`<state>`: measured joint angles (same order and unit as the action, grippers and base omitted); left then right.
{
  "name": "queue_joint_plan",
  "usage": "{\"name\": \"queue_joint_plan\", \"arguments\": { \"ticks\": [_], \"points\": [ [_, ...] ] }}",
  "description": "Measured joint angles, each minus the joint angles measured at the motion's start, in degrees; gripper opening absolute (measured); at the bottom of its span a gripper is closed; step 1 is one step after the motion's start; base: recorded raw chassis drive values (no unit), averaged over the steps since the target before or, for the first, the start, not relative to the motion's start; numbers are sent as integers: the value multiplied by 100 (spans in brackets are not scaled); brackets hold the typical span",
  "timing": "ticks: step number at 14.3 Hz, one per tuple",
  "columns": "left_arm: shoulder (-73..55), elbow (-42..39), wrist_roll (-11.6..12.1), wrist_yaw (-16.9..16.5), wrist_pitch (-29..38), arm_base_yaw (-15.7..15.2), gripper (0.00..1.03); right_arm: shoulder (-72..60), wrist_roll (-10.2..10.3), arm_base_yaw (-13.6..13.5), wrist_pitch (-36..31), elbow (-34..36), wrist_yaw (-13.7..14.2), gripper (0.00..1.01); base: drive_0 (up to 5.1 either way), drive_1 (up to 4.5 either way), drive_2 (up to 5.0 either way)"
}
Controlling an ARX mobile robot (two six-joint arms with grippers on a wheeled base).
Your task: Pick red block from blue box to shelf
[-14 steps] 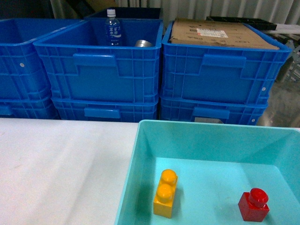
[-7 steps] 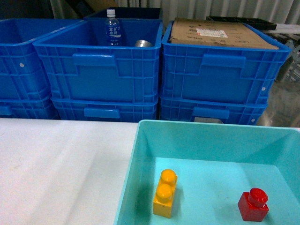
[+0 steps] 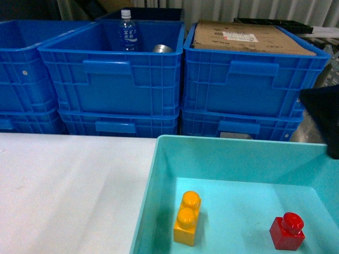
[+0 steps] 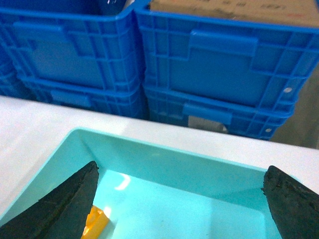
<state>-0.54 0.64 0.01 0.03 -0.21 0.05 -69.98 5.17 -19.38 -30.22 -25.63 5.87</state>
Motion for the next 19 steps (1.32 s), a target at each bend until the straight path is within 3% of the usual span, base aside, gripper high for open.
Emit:
{"name": "queue_joint_plan", "arguments": {
  "ticks": [1, 2, 4, 8, 11, 19],
  "points": [
    [0, 0, 0, 0, 0, 0, 98, -575, -55, -85, 4, -249, -59, 98, 0, 0, 0],
    [0, 0, 0, 0, 0, 0, 98, -1154, -129, -142, -273, -358, 70, 98, 0, 0, 0],
    [0, 0, 0, 0, 0, 0, 98, -2205, -155, -247, -651, -382, 549, 98, 0, 0, 0],
    [0, 0, 0, 0, 2, 0, 98, -3228, 319, -431, -1029, -520, 890, 98, 0, 0, 0],
    [0, 0, 0, 0, 0, 0, 98, -3748, 691, -422, -1259, -616, 1283, 98, 0, 0, 0],
    [0, 0, 0, 0, 0, 0, 98, -4258, 1003, -122, -1582, -501, 1123, 98, 0, 0, 0]
  ]
}}
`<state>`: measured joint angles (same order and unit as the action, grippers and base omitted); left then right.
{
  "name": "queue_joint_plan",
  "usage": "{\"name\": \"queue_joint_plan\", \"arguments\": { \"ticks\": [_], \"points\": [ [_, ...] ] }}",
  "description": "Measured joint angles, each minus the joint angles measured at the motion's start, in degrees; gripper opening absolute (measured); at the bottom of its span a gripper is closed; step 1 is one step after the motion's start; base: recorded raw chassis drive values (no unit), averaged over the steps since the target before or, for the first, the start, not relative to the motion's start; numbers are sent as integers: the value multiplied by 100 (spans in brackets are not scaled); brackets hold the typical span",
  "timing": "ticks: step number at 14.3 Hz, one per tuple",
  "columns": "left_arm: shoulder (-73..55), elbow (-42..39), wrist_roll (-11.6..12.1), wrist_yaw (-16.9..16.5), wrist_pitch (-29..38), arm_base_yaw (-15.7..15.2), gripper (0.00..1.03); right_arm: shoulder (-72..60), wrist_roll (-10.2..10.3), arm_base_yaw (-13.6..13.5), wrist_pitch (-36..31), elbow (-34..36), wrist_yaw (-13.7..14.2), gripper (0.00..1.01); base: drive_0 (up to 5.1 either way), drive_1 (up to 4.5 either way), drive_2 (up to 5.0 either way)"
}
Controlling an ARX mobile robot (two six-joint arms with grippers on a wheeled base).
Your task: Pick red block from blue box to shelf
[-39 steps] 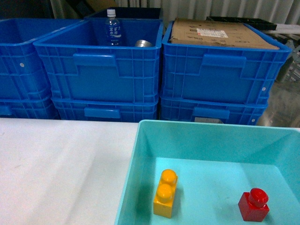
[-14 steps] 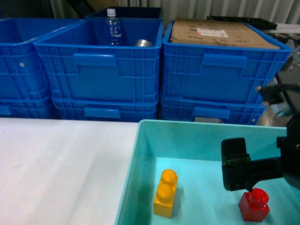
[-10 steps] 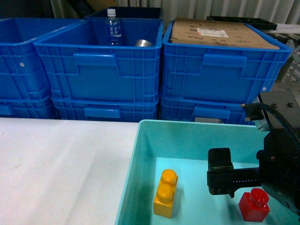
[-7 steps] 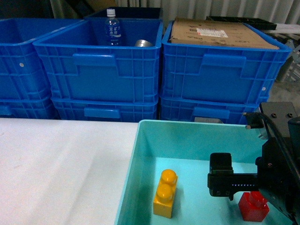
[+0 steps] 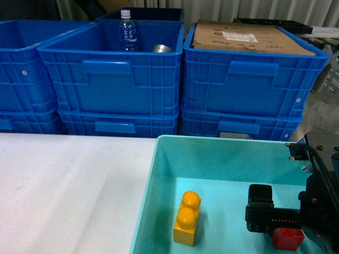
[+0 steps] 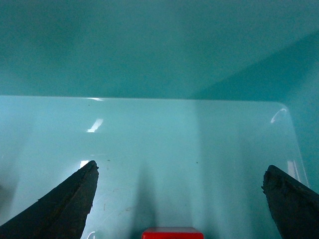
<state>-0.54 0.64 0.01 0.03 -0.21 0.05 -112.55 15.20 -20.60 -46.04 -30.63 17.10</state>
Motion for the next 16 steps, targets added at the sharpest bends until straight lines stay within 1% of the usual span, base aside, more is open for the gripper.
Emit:
{"name": "queue_joint_plan", "arguments": {
  "ticks": [2, 4, 7, 8, 9, 10, 13, 15, 16],
  "points": [
    [0, 0, 0, 0, 2, 0, 98, -149, 57, -4, 0, -11, -39, 98, 0, 0, 0],
    [0, 0, 0, 0, 0, 0, 98, -299, 133, -50, 125, -92, -22, 98, 0, 0, 0],
    [0, 0, 0, 2, 0, 0, 98, -400, 249, -208, 339, -350, 118, 98, 0, 0, 0],
    [0, 0, 0, 0, 0, 0, 98, -498, 442, -275, 608, -533, 162, 87, 0, 0, 0],
    [0, 0, 0, 0, 0, 0, 98, -516, 481, -310, 632, -560, 175, 79, 0, 0, 0],
    [0, 0, 0, 0, 0, 0, 98, -516, 549, -310, 710, -570, 223, 68, 0, 0, 0],
    [0, 0, 0, 0, 2, 0, 98, -511, 678, -348, 852, -573, 315, 41, 0, 0, 0],
    [0, 0, 0, 0, 0, 0, 98, -503, 730, -378, 885, -575, 356, 28, 0, 0, 0],
    [0, 0, 0, 0, 0, 0, 98, -503, 732, -378, 883, -575, 358, 27, 0, 0, 0]
  ]
}}
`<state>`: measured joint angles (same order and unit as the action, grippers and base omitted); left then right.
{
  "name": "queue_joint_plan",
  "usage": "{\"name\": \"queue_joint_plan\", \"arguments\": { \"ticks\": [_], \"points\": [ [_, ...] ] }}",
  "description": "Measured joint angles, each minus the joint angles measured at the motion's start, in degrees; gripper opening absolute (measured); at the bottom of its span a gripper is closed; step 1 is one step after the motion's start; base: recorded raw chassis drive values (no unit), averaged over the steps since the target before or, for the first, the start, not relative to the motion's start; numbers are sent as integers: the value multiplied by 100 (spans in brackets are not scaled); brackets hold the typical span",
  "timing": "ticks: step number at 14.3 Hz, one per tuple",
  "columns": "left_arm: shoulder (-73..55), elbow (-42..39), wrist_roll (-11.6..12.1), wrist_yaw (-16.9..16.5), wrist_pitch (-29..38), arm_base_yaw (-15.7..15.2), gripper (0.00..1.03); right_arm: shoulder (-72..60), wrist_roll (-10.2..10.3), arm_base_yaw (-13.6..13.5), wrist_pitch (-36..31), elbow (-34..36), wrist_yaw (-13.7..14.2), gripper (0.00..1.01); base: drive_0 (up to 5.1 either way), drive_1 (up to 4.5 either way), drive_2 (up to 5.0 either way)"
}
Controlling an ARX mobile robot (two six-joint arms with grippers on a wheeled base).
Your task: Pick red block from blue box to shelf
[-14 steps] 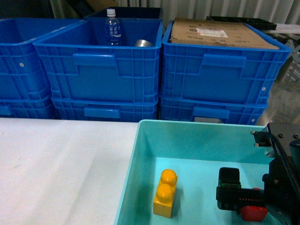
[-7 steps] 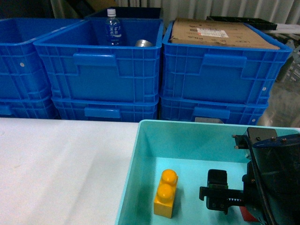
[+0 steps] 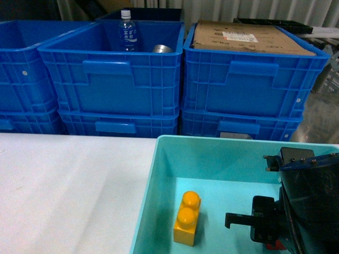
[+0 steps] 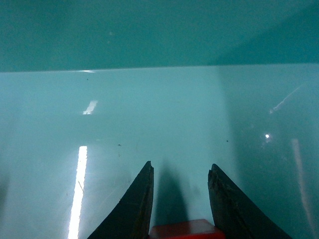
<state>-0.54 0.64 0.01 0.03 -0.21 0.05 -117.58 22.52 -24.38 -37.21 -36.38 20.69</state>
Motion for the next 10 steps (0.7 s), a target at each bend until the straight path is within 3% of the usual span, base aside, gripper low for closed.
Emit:
{"name": "queue_joint_plan", "arguments": {
  "ticks": [2, 3, 4, 5, 7, 8, 9, 10],
  "points": [
    [0, 0, 0, 0, 0, 0, 98, 328, -164, 35, -229, 142, 33, 27, 0, 0, 0],
    [0, 0, 0, 2, 2, 0, 98, 758, -367, 74, -310, 240, 33, 27, 0, 0, 0],
    [0, 0, 0, 0, 0, 0, 98, 1475, -721, 162, -267, 339, -68, 27, 0, 0, 0],
    [0, 0, 0, 2, 2, 0, 98, 2223, -981, 291, -35, 407, -372, 27, 0, 0, 0],
    [0, 0, 0, 0, 0, 0, 98, 4033, -1832, 682, 52, 745, -938, 27, 0, 0, 0],
    [0, 0, 0, 0, 2, 0, 98, 4830, -2433, 992, -728, 1119, -990, 27, 0, 0, 0],
    [0, 0, 0, 0, 0, 0, 98, 5622, -3064, 1386, -1034, 1453, -1252, 27, 0, 0, 0],
    [0, 0, 0, 0, 2, 0, 98, 6319, -3314, 1823, -726, 1759, -1550, 27, 0, 0, 0]
  ]
}}
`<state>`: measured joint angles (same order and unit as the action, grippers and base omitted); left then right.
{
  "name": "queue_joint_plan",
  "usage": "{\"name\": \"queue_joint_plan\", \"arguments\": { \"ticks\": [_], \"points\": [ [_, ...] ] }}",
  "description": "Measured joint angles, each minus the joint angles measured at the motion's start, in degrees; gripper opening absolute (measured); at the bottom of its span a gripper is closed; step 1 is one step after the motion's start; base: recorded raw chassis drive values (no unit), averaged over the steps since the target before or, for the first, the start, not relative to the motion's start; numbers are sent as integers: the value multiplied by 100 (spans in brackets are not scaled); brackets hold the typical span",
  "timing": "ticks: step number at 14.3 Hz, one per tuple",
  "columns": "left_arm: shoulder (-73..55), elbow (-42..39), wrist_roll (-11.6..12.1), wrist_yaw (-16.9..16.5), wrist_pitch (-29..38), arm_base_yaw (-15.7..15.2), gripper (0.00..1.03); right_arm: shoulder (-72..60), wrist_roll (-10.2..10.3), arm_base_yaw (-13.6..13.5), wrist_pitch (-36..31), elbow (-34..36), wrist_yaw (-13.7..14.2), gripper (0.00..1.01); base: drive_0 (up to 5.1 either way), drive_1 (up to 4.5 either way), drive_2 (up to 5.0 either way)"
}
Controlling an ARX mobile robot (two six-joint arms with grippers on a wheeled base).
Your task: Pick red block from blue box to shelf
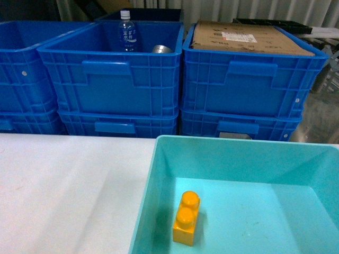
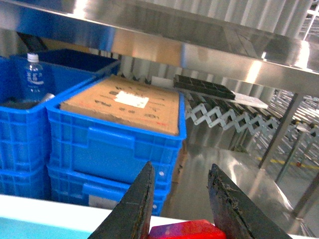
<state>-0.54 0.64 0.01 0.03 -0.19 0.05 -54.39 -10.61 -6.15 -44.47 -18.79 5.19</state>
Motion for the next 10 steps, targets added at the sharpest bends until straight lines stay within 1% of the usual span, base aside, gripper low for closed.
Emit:
{"name": "queue_joint_plan", "arguments": {
  "ticks": [1, 2, 3, 4, 5, 6, 7, 8, 9, 10],
  "points": [
    [0, 0, 0, 0, 0, 0, 98, 498, -20, 442, 363, 254, -332, 27, 0, 0, 0],
    [0, 0, 0, 0, -2, 0, 98, 894, 72, 756, 697, 365, -599, 27, 0, 0, 0],
    [0, 0, 0, 0, -2, 0, 98, 1233, 247, 841, 887, 391, -820, 27, 0, 0, 0],
    [0, 0, 0, 0, -2, 0, 98, 1346, 391, 785, 1021, 391, -848, 27, 0, 0, 0],
    [0, 0, 0, 0, -2, 0, 98, 1427, 551, 710, 1296, 391, -857, 27, 0, 0, 0],
    [0, 0, 0, 0, -2, 0, 98, 1534, 776, 743, 1615, 387, -1023, 27, 0, 0, 0],
    [0, 0, 0, 2, 0, 0, 98, 1668, 1058, 780, 1961, 385, -1115, 27, 0, 0, 0],
    [0, 0, 0, 0, 0, 0, 98, 1716, 1263, 767, 2048, 387, -1128, 27, 0, 0, 0],
    [0, 0, 0, 0, -2, 0, 98, 1716, 1373, 765, 2050, 391, -1128, 27, 0, 0, 0],
    [0, 0, 0, 0, -2, 0, 98, 1729, 1547, 763, 2037, 448, -1117, 27, 0, 0, 0]
  ]
}}
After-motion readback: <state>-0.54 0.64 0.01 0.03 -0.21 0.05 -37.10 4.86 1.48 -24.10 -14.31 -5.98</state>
